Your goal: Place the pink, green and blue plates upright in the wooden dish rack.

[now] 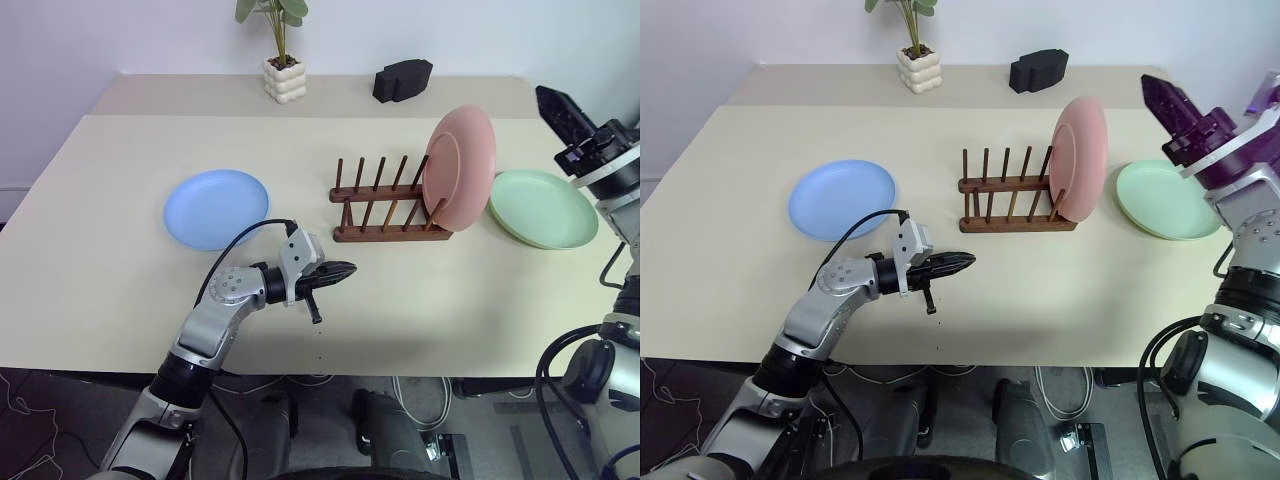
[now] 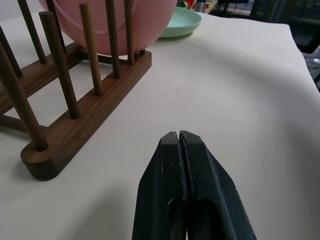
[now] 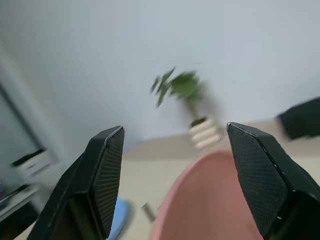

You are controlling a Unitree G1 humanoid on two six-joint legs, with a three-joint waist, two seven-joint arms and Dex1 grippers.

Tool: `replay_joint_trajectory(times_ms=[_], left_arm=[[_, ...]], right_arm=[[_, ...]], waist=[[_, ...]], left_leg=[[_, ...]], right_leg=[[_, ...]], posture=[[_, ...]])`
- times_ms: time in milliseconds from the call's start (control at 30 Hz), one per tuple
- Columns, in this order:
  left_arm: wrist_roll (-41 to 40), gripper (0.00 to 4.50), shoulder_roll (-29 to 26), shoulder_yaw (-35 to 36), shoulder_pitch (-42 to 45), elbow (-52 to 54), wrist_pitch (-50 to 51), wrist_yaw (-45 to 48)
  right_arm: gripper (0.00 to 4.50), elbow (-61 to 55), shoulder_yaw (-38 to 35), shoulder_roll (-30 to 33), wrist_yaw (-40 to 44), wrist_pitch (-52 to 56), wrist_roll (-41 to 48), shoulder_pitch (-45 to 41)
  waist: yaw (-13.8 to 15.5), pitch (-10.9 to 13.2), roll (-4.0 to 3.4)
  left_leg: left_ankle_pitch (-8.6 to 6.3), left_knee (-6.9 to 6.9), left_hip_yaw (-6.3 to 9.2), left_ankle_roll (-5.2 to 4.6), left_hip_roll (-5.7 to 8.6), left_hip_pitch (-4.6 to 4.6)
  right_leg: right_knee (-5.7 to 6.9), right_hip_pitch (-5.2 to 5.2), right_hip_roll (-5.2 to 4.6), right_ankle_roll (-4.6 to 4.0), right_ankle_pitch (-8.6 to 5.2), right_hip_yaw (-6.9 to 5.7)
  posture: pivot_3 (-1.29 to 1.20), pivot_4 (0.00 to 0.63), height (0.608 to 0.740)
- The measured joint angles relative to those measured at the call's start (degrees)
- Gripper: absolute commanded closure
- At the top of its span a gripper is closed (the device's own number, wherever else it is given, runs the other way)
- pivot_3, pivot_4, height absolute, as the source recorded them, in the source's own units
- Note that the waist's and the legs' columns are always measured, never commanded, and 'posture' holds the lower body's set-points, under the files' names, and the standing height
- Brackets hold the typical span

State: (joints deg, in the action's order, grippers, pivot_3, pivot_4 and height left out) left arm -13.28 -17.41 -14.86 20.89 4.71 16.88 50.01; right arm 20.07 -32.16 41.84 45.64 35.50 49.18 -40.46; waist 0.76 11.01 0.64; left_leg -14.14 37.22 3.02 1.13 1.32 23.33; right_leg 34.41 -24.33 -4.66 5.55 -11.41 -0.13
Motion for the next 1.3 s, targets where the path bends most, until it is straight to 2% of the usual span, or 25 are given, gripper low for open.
replay_joint_trajectory(times_ms=[167, 267, 467, 567, 733, 833, 967, 1000, 1300], left_arm=[[0.0, 4.5, -0.4, 0.0, -0.5, 0.0, 0.1, 0.3], [0.0, 4.5, -0.1, -0.1, -0.1, -0.3, 0.1, 1.0], [0.1, 4.5, 1.1, -0.4, 2.1, -2.3, -0.6, 2.1], [0.2, 4.5, 1.1, -0.4, 2.0, -2.7, -1.1, 2.3], [0.2, 4.5, 1.1, -0.4, 1.7, -2.7, -1.3, 2.2], [0.2, 4.5, 1.1, -0.3, 1.2, -2.3, -1.2, 1.8], [0.2, 4.5, 0.5, -0.2, -0.2, -1.9, -1.0, 1.0], [0.2, 4.5, 0.3, -0.2, -0.4, -1.7, -1.0, 0.9], [-0.2, 4.5, 0.2, -0.1, -0.4, -1.2, -0.9, 1.0]], right_arm=[[1.2, -5.9, 1.9, 7.2, 0.6, -6.4, -10.0, 13.2], [1.2, -6.4, 5.3, 8.1, 2.5, -9.3, -15.4, 18.6], [1.2, -2.3, 14.5, 11.4, 3.1, -17.7, -27.9, 18.9], [1.2, 6.1, 22.4, 10.8, 2.3, -24.2, -36.5, 17.2], [1.2, 21.4, 28.0, 6.7, -1.8, -32.9, -44.3, 8.9], [2.08, 28.6, 30.0, 5.3, -4.3, -37.4, -47.7, 4.8], [4.18, 34.7, 31.4, 4.2, -5.9, -41.6, -50.3, 1.9], [4.45, 35.3, 31.5, 4.1, -6.0, -42.5, -50.6, 1.7], [4.45, 34.2, 31.1, 4.4, -9.0, -45.3, -51.2, 2.3]], waist=[[-0.1, 0.0, -0.01], [-0.8, -0.1, -0.18], [-1.6, -0.1, -0.27], [-1.6, -0.1, -0.26], [-1.6, -0.1, -0.26], [-1.6, -0.1, -0.25], [-1.5, -0.1, -0.22], [-1.4, -0.1, -0.21], [-1.6, -0.1, -0.17]], left_leg=[[0.0, 0.01, -0.03, 0.0, 0.03, 0.01], [0.0, 0.05, -0.22, 0.0, 0.0, -0.13], [0.0, 0.08, -0.28, -0.01, -0.01, -0.27], [0.01, 0.09, -0.33, 0.0, 0.0, -0.28], [0.01, 0.04, -0.49, 0.0, 0.0, -0.41], [0.01, 0.0, -0.61, 0.0, 0.01, -0.5], [0.01, -0.03, -0.85, 0.0, 0.05, -0.64], [0.01, -0.03, -0.9, 0.0, 0.05, -0.67], [0.0, -0.08, -1.11, -0.02, 0.04, -0.84]], right_leg=[[0.0, 0.0, -0.02, 0.01, 0.0, 0.03], [0.09, 0.01, -0.01, -0.04, 0.03, 0.17], [0.29, 0.01, 0.02, -0.15, -0.07, 0.22], [0.3, 0.01, 0.01, -0.11, -0.05, 0.27], [0.38, 0.01, 0.02, -0.1, -0.06, 0.45], [0.46, 0.01, 0.02, -0.06, -0.08, 0.6], [0.56, 0.01, 0.0, 0.0, -0.14, 0.89], [0.56, 0.01, 0.0, -0.01, -0.14, 0.94], [0.61, 0.05, 0.01, 0.0, -0.16, 1.15]], posture=[[0.0, 0.15, 0.736], [0.0, 0.15, 0.736], [0.0, 0.15, 0.736], [0.0, 0.15, 0.736], [0.0, 0.15, 0.736], [0.0, 0.15, 0.736], [0.0, 0.15, 0.736], [0.0, 0.15, 0.736], [0.0, 0.15, 0.736]])
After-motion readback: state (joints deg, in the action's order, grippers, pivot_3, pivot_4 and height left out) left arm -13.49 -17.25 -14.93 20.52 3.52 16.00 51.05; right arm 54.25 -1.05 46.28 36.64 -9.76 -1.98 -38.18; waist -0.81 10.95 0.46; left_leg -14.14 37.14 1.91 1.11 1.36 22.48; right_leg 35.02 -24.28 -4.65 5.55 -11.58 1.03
